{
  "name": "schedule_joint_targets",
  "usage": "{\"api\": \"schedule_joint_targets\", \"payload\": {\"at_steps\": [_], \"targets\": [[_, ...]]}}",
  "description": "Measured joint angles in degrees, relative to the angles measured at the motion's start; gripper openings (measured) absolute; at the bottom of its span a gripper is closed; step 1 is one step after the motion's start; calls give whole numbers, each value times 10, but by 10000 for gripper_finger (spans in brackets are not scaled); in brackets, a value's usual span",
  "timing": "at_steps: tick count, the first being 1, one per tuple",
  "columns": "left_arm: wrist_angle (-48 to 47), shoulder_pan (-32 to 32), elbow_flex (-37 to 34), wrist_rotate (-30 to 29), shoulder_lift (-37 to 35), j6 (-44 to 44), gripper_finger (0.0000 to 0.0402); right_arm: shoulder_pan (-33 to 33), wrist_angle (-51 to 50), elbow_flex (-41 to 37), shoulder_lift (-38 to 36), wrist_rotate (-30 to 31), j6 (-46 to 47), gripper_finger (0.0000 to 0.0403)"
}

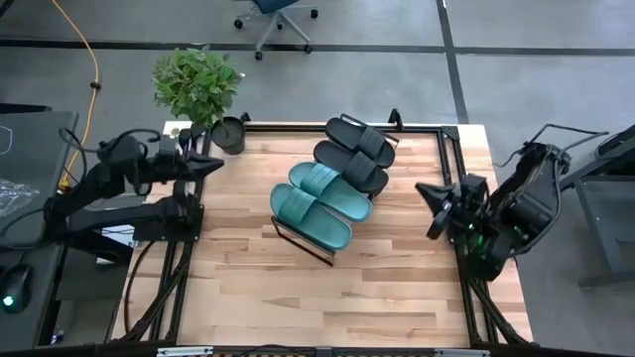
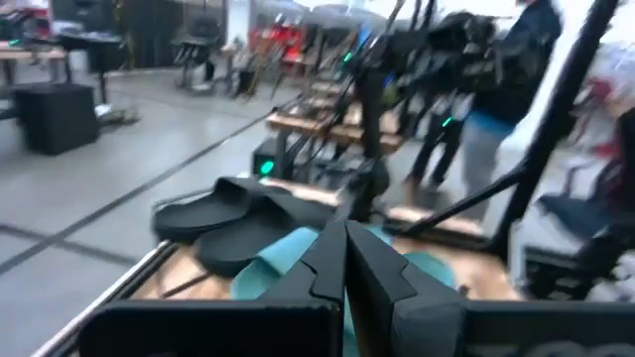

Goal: Pick and place slides into the shelf
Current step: Return to Home Position

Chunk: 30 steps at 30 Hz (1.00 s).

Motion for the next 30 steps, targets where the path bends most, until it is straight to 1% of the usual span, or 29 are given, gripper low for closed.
{"api": "schedule_joint_targets", "payload": {"at_steps": [4,7,10,12,14,16,20,24,26,28,30], "targets": [[51,-50,-62,-6,-46,-22,0,7,68,0,18,-39,-32,0],[79,-90,-99,-10,-53,-21,0,3,144,0,25,-79,-97,0],[118,-134,-135,-24,-49,-22,0,-16,229,0,25,-134,-191,0],[148,-163,-157,-48,-50,-17,0,-34,273,0,25,-182,-255,0],[171,-189,-173,-75,-50,-7,0,-52,300,0,24,-235,-299,0],[173,-212,-179,-105,-52,-1,0,-68,328,0,24,-275,-335,0],[170,-255,-184,-133,-51,1,0,-101,419,0,25,-320,-434,0],[170,-291,-185,-161,-52,1,0,-167,556,0,36,-452,-569,0],[169,-305,-185,-174,-52,1,0,-202,607,0,45,-513,-626,0],[168,-317,-185,-185,-52,1,0,-231,619,0,49,-547,-656,0],[163,-327,-185,-197,-52,1,0,-256,615,0,54,-560,-680,0]]}}
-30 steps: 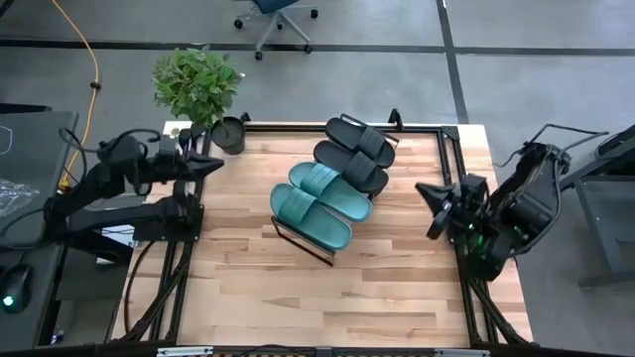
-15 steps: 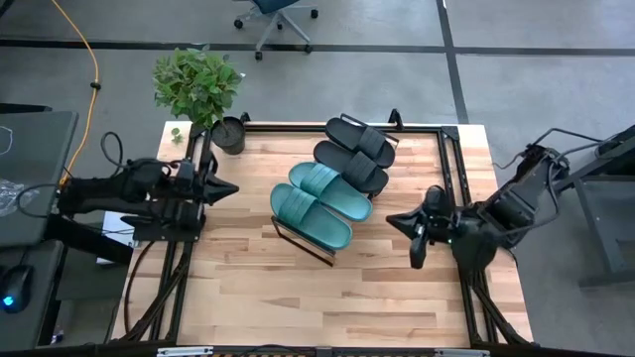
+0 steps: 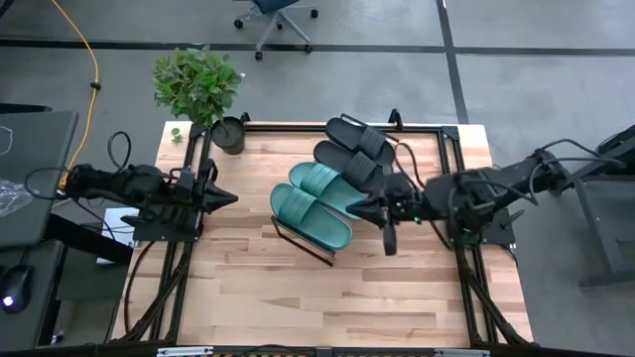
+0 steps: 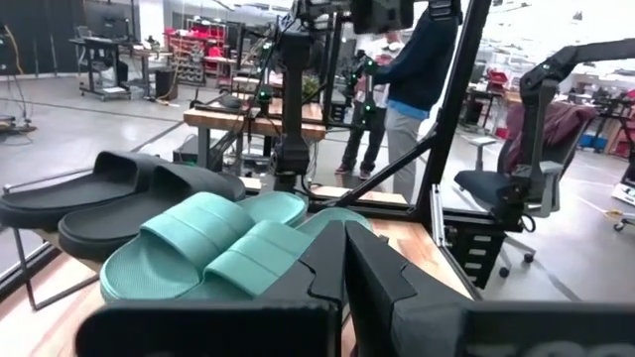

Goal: Pick and place slides into the shelf
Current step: Return to Home Position

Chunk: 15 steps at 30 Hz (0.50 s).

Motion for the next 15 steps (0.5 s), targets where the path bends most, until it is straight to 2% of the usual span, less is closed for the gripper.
{"api": "schedule_joint_targets", "payload": {"at_steps": [2,9,11,15], "targets": [[-2,-7,0,-10,0,4,0,-29,0,0,5,-32,-25,0],[-19,-10,0,-22,0,17,0,-151,82,0,39,-229,-67,0],[-37,-10,0,-22,0,12,0,-166,90,0,55,-250,-70,0],[-63,-10,0,-22,-3,-2,0,-162,105,0,76,-253,-72,0]]}}
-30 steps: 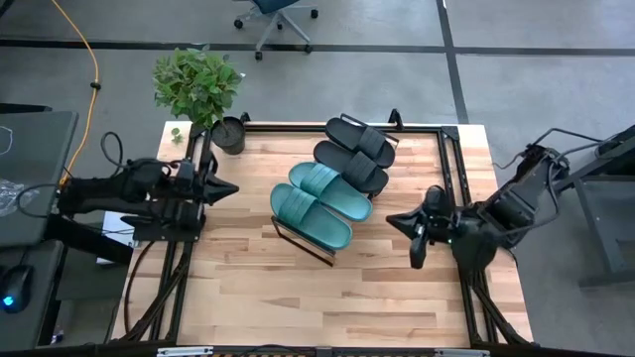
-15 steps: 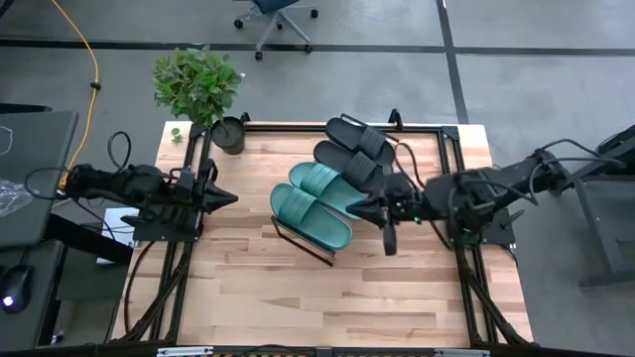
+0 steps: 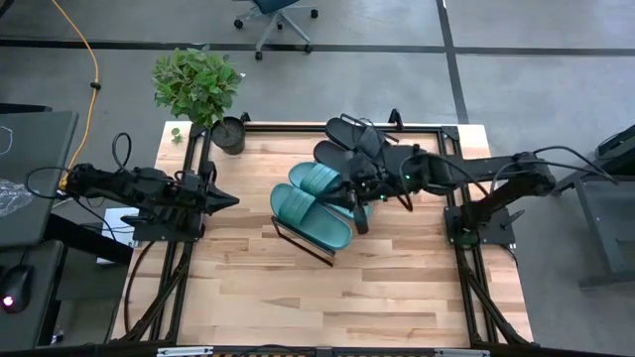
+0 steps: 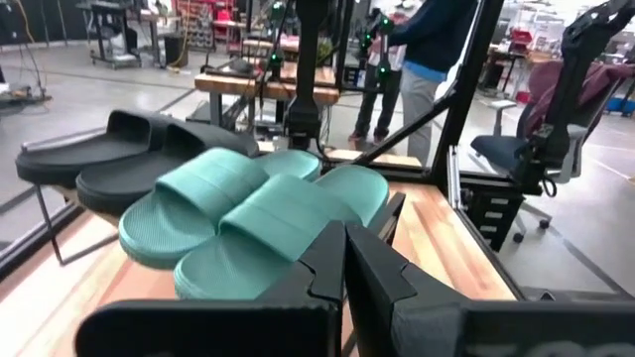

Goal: Pick and place slides into the shelf
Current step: Return to Home Position

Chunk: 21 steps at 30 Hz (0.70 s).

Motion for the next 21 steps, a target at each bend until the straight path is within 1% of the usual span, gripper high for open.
{"api": "schedule_joint_targets", "payload": {"at_steps": [3,6,9,10,11,12,15,17,18,19,21], "targets": [[-8,0,0,0,-9,-5,0,16,-5,0,-13,6,-5,0],[-10,0,0,0,-21,-10,0,35,-38,0,-66,46,-18,0],[-16,0,0,0,-34,-16,0,70,-80,0,-142,127,-34,0],[-17,0,0,0,-39,-18,0,89,-74,-11,-165,163,-45,0],[-20,0,0,0,-44,-20,0,110,-46,-41,-189,197,-52,0],[-24,0,0,0,-47,-22,0,131,-4,-88,-215,225,-58,0],[-40,0,0,0,-59,-29,0,161,151,-266,-288,275,-40,0],[-42,0,0,0,-63,-32,0,165,246,-374,-335,295,-23,0],[-43,0,0,0,-64,-30,0,165,304,-414,-361,300,-14,0],[-42,0,0,1,-64,-24,0,165,359,-449,-388,294,-4,0],[-43,0,0,9,-64,-2,0,163,406,-517,-430,277,25,0]]}}
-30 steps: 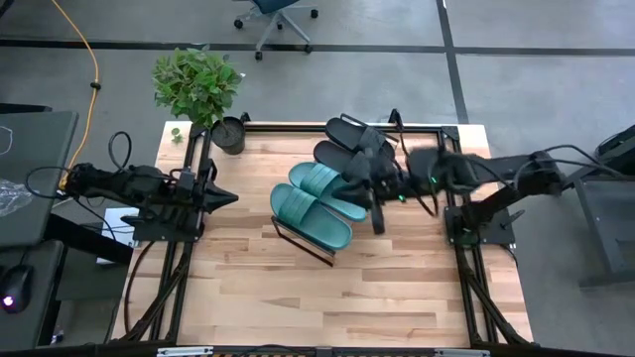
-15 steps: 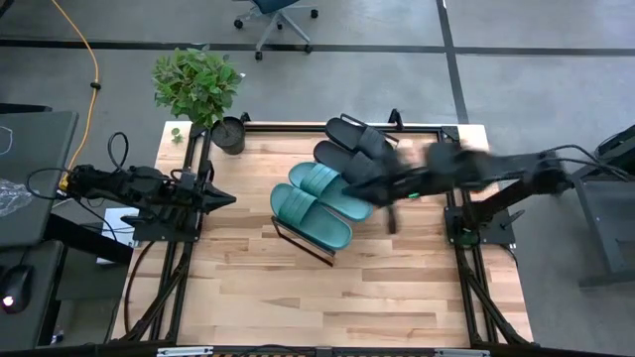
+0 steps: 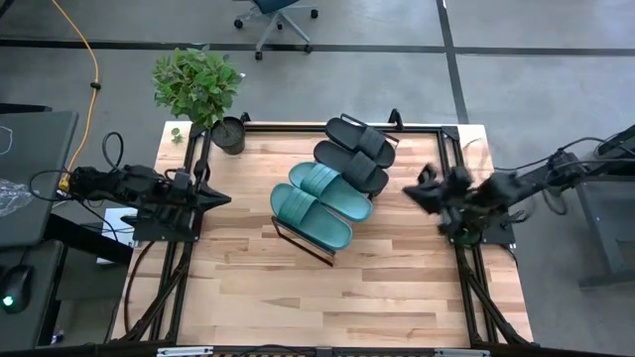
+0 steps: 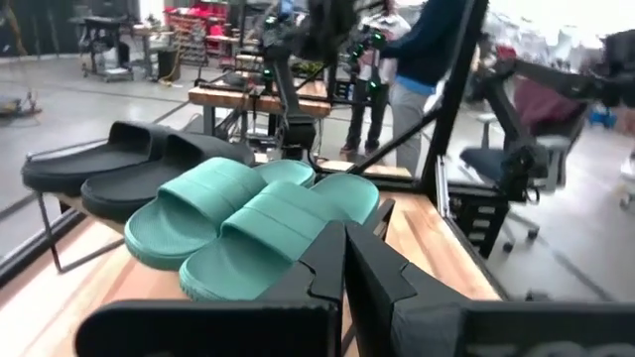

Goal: Pick and place slides into the shelf
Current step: Return to Home Position

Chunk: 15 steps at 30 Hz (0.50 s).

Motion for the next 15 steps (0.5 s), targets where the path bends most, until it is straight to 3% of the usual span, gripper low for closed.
{"api": "schedule_joint_targets", "payload": {"at_steps": [4,15], "targets": [[-11,0,0,8,2,37,0,-2,24,-91,-38,-21,38,0],[-52,0,0,18,2,44,0,-66,38,-173,-62,-22,23,0]]}}
